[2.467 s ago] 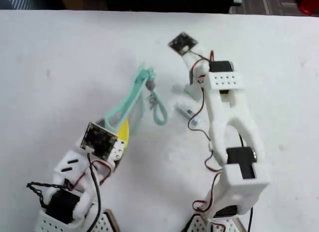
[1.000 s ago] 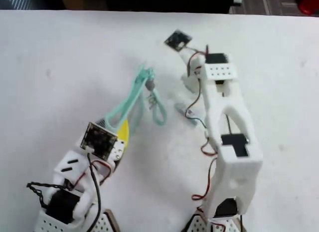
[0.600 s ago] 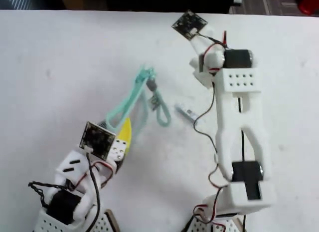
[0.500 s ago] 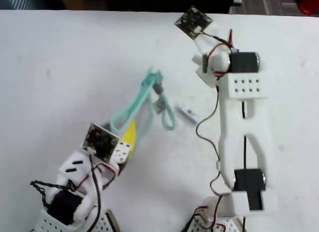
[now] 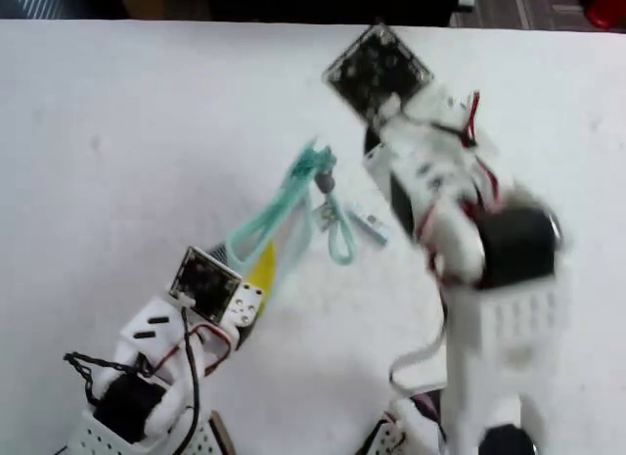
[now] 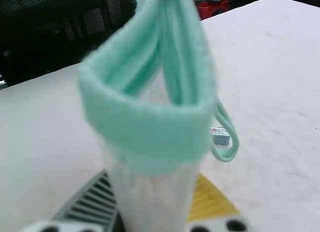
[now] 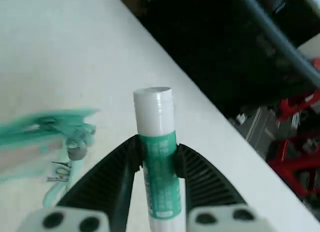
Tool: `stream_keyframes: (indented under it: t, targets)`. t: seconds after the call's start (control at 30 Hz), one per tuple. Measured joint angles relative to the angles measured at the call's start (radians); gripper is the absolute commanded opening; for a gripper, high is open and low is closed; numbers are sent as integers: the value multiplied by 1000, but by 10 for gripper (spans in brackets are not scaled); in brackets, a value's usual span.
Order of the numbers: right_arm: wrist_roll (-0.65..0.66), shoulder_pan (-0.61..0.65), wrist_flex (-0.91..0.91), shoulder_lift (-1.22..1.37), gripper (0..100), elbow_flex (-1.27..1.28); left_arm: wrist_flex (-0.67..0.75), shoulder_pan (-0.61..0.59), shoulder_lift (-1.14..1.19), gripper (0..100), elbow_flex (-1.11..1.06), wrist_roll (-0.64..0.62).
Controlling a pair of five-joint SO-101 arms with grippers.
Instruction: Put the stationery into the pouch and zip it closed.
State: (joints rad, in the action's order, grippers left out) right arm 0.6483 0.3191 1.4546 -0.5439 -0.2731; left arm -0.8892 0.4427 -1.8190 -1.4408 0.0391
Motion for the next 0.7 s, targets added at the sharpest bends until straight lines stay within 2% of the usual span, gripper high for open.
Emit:
stream_keyframes:
  t: [0.07,0.27,0.57,0.7]
  targets:
    - [-38,49,0,-54,17,-44,0,-3,0,165,0,-2]
    - [-180,141,0,-103,17,-150,-20,-58,-8,177,2,-78]
    - [-411,373,-25,-123,17,-160,-21,-71,-8,221,2,-95]
    - [-454,434,-43,-137,17,-112,-21,-71,-8,223,2,-100]
